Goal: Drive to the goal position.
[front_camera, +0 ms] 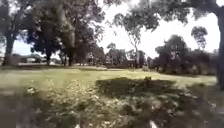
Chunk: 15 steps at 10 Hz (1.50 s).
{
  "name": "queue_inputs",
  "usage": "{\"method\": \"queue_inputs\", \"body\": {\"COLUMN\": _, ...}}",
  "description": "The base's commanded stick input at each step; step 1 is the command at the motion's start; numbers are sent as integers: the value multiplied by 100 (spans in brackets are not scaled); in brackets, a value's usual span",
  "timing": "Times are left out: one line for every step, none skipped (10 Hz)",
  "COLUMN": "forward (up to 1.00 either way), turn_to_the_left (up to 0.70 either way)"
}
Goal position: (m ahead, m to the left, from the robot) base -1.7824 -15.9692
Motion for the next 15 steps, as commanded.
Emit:
{"method": "queue_inputs", "body": {"forward": 70, "turn_to_the_left": -35}}
{"method": "queue_inputs", "body": {"forward": 70, "turn_to_the_left": -23}}
{"method": "queue_inputs", "body": {"forward": 70, "turn_to_the_left": -2}}
{"method": "queue_inputs", "body": {"forward": 70, "turn_to_the_left": 0}}
{"method": "queue_inputs", "body": {"forward": 70, "turn_to_the_left": 0}}
{"method": "queue_inputs", "body": {"forward": 70, "turn_to_the_left": 0}}
{"method": "queue_inputs", "body": {"forward": 70, "turn_to_the_left": -13}}
{"method": "queue_inputs", "body": {"forward": 70, "turn_to_the_left": -35}}
{"method": "queue_inputs", "body": {"forward": 70, "turn_to_the_left": -35}}
{"method": "queue_inputs", "body": {"forward": 70, "turn_to_the_left": -35}}
{"method": "queue_inputs", "body": {"forward": 70, "turn_to_the_left": -35}}
{"method": "queue_inputs", "body": {"forward": 70, "turn_to_the_left": -35}}
{"method": "queue_inputs", "body": {"forward": 70, "turn_to_the_left": -35}}
{"method": "queue_inputs", "body": {"forward": 70, "turn_to_the_left": -35}}
{"method": "queue_inputs", "body": {"forward": 70, "turn_to_the_left": -35}}
